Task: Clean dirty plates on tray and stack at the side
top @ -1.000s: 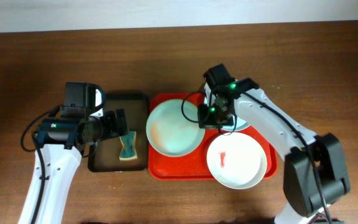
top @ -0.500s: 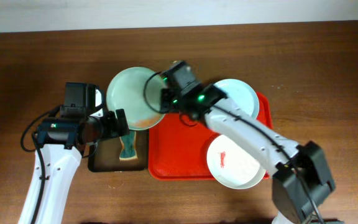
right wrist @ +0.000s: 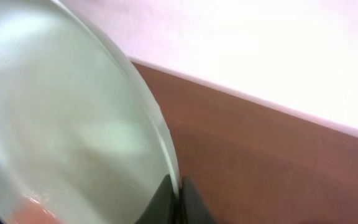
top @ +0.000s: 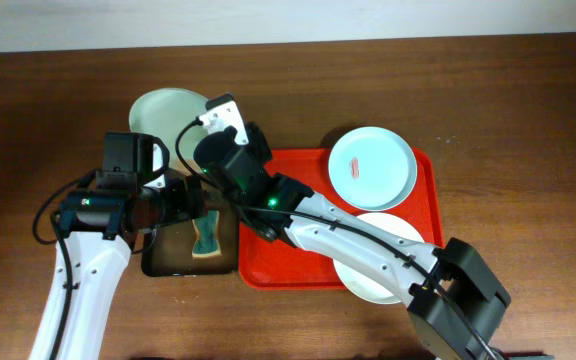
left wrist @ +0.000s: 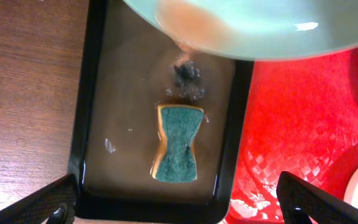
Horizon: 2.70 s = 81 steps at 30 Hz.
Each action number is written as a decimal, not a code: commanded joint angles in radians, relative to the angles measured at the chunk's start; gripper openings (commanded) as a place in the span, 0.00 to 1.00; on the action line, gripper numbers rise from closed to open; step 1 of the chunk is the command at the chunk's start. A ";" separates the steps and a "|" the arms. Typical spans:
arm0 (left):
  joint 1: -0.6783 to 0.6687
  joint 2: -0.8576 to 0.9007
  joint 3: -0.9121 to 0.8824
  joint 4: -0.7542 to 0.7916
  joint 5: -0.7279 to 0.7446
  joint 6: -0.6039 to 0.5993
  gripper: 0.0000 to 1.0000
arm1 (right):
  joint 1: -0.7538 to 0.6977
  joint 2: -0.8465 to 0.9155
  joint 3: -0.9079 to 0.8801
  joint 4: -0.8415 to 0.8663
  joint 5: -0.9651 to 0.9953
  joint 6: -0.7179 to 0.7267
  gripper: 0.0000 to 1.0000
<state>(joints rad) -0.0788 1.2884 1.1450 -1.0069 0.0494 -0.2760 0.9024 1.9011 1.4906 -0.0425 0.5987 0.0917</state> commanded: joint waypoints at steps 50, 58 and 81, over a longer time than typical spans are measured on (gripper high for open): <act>0.003 -0.007 0.016 0.002 0.011 0.012 0.99 | -0.229 -0.094 0.019 -0.454 -0.284 0.445 0.04; 0.003 -0.007 0.016 0.002 0.011 0.012 0.99 | -0.727 -0.109 0.019 -0.676 -1.017 0.478 0.04; 0.003 -0.007 0.016 0.002 0.011 0.012 0.99 | -1.562 -0.109 -0.275 -0.992 -0.704 0.350 0.04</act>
<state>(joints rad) -0.0788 1.2884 1.1450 -1.0065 0.0498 -0.2691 -0.6533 1.8217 1.2499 -1.0554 -0.2066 0.4446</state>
